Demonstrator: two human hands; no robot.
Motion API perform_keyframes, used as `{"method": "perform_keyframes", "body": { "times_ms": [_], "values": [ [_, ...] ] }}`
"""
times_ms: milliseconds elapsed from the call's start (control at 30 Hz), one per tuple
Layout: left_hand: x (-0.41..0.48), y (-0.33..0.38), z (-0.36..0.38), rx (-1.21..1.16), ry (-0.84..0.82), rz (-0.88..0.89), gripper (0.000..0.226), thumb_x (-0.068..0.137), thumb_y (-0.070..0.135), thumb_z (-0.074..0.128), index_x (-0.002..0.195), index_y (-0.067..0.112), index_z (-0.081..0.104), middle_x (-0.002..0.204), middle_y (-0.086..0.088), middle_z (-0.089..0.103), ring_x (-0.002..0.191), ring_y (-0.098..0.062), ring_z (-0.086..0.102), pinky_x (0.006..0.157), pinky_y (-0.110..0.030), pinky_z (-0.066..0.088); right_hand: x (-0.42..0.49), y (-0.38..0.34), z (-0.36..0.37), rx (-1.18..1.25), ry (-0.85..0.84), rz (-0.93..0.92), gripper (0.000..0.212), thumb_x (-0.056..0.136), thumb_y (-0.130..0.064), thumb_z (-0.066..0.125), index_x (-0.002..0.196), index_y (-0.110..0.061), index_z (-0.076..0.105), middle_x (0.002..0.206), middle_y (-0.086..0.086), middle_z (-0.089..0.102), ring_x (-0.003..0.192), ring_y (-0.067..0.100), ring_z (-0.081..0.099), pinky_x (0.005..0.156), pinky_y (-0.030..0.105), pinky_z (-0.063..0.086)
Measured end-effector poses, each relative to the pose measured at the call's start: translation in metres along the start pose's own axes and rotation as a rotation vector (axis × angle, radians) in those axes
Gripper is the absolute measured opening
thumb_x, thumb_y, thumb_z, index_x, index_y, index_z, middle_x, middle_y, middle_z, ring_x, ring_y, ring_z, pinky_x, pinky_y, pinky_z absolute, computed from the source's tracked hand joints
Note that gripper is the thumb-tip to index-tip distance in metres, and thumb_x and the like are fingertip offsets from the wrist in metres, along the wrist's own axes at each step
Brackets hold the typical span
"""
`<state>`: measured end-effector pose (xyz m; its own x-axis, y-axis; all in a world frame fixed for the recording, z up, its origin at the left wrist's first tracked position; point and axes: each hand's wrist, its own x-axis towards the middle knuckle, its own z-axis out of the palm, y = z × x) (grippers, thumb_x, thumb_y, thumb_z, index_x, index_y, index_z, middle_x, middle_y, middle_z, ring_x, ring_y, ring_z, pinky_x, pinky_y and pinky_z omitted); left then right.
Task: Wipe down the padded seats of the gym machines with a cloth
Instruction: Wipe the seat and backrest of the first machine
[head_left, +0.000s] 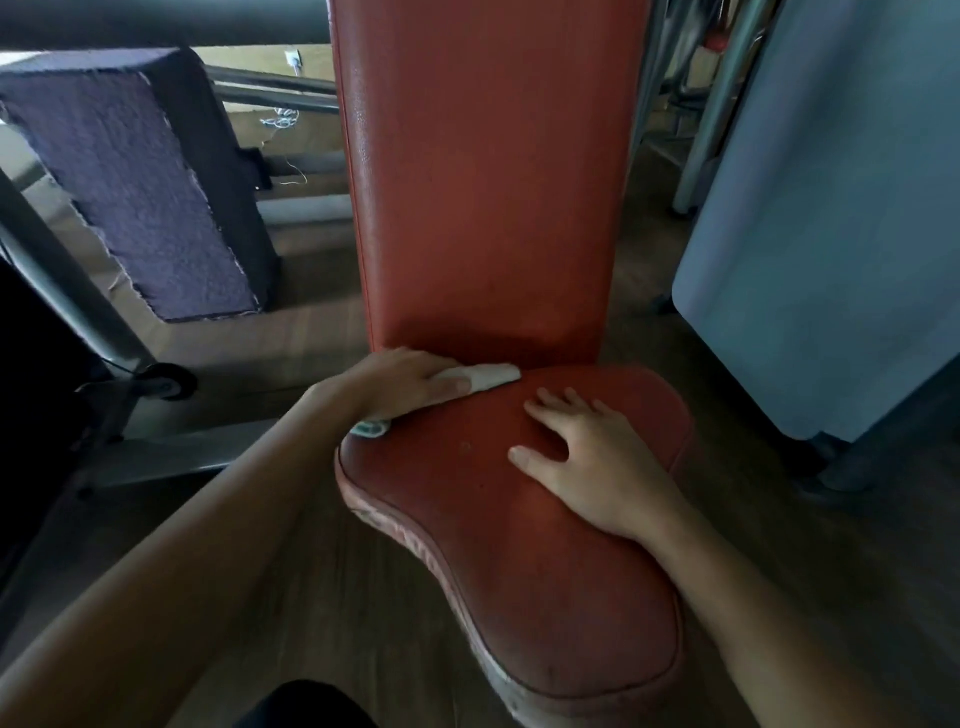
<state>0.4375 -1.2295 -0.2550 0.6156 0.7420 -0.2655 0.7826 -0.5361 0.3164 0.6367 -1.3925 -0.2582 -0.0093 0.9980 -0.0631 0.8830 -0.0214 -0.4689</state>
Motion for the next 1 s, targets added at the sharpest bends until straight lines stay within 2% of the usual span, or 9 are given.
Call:
{"method": "perform_keyframes", "body": {
  "times_ms": [133, 200, 300, 367, 500, 633, 767, 867, 1000],
  "values": [
    [-0.011, 0.008, 0.006, 0.032, 0.068, -0.018, 0.05, 0.099, 0.067, 0.034, 0.144, 0.049, 0.046, 0.143, 0.011, 0.057, 0.131, -0.019, 0.052, 0.108, -0.041, 0.039, -0.001, -0.001, -0.001, 0.006, 0.018, 0.014, 0.062, 0.098, -0.054, 0.051, 0.153, -0.025, 0.042, 0.165, -0.006, 0.028, 0.154, 0.014, 0.016, 0.122, 0.03, 0.007],
    [-0.025, 0.012, 0.011, 0.044, 0.134, -0.019, 0.048, 0.1, 0.064, 0.037, 0.146, 0.051, 0.042, 0.148, 0.017, 0.051, 0.136, -0.016, 0.048, 0.109, -0.038, 0.037, -0.002, 0.0, -0.001, 0.071, 0.054, 0.022, 0.054, 0.097, -0.048, 0.056, 0.146, -0.024, 0.053, 0.159, -0.005, 0.04, 0.15, 0.015, 0.029, 0.119, 0.026, 0.016],
    [-0.051, 0.023, 0.023, 0.044, 0.2, -0.011, 0.046, 0.1, 0.061, 0.04, 0.146, 0.054, 0.04, 0.155, 0.03, 0.035, 0.142, -0.008, 0.039, 0.107, -0.033, 0.034, -0.007, 0.001, -0.002, 0.26, 0.241, 0.039, 0.029, 0.097, -0.032, 0.06, 0.12, -0.019, 0.074, 0.128, -0.005, 0.069, 0.123, 0.011, 0.06, 0.092, 0.002, 0.034],
    [-0.069, 0.033, 0.034, 0.045, 0.233, -0.014, 0.046, 0.101, 0.06, 0.04, 0.146, 0.053, 0.041, 0.157, 0.03, 0.031, 0.144, -0.006, 0.035, 0.108, -0.034, 0.034, -0.012, 0.002, -0.003, 0.352, 0.395, 0.074, 0.023, 0.097, -0.023, 0.059, 0.11, -0.016, 0.077, 0.115, -0.005, 0.074, 0.111, 0.008, 0.065, 0.085, 0.004, 0.037],
    [-0.094, 0.048, 0.058, 0.001, 0.376, -0.009, 0.046, 0.101, 0.058, 0.042, 0.144, 0.045, 0.05, 0.156, 0.021, 0.04, 0.146, -0.007, 0.034, 0.113, -0.03, 0.028, -0.019, 0.002, -0.003, 0.444, 0.472, 0.101, 0.025, 0.097, -0.019, 0.056, 0.113, -0.014, 0.075, 0.117, -0.002, 0.073, 0.113, 0.011, 0.065, 0.095, 0.017, 0.044],
    [-0.107, 0.056, 0.076, -0.053, 0.506, -0.004, 0.055, 0.095, 0.067, 0.041, 0.137, 0.038, 0.06, 0.147, 0.015, 0.054, 0.141, -0.011, 0.044, 0.117, -0.037, 0.034, -0.023, 0.005, -0.005, 0.351, 0.29, 0.055, 0.04, 0.098, -0.03, 0.053, 0.137, -0.024, 0.062, 0.138, -0.002, 0.063, 0.13, 0.016, 0.056, 0.105, 0.023, 0.039],
    [-0.117, 0.073, 0.088, -0.126, 0.637, -0.064, 0.042, 0.097, 0.057, 0.052, 0.131, 0.036, 0.065, 0.142, 0.017, 0.058, 0.139, -0.009, 0.045, 0.115, -0.031, 0.035, -0.03, 0.006, 0.001, 0.177, 0.144, -0.014, 0.048, 0.103, -0.038, 0.045, 0.15, -0.028, 0.046, 0.156, 0.0, 0.045, 0.147, 0.024, 0.035, 0.124, 0.045, 0.022],
    [-0.119, 0.083, 0.095, -0.143, 0.7, -0.113, 0.04, 0.097, 0.055, 0.054, 0.131, 0.038, 0.065, 0.142, 0.018, 0.057, 0.139, -0.007, 0.044, 0.112, -0.026, 0.031, -0.033, 0.01, 0.0, 0.191, 0.138, -0.046, 0.047, 0.106, -0.036, 0.04, 0.152, -0.028, 0.043, 0.158, -0.001, 0.042, 0.15, 0.021, 0.031, 0.127, 0.043, 0.01],
    [-0.114, 0.082, 0.089, -0.148, 0.663, -0.114, 0.041, 0.096, 0.056, 0.054, 0.13, 0.036, 0.066, 0.141, 0.019, 0.058, 0.138, -0.006, 0.044, 0.108, -0.025, 0.032, -0.031, 0.017, -0.002, 0.135, 0.076, -0.066, 0.052, 0.107, -0.041, 0.036, 0.157, -0.028, 0.031, 0.161, 0.001, 0.037, 0.151, 0.019, 0.029, 0.127, 0.041, 0.009]
  ]
}}
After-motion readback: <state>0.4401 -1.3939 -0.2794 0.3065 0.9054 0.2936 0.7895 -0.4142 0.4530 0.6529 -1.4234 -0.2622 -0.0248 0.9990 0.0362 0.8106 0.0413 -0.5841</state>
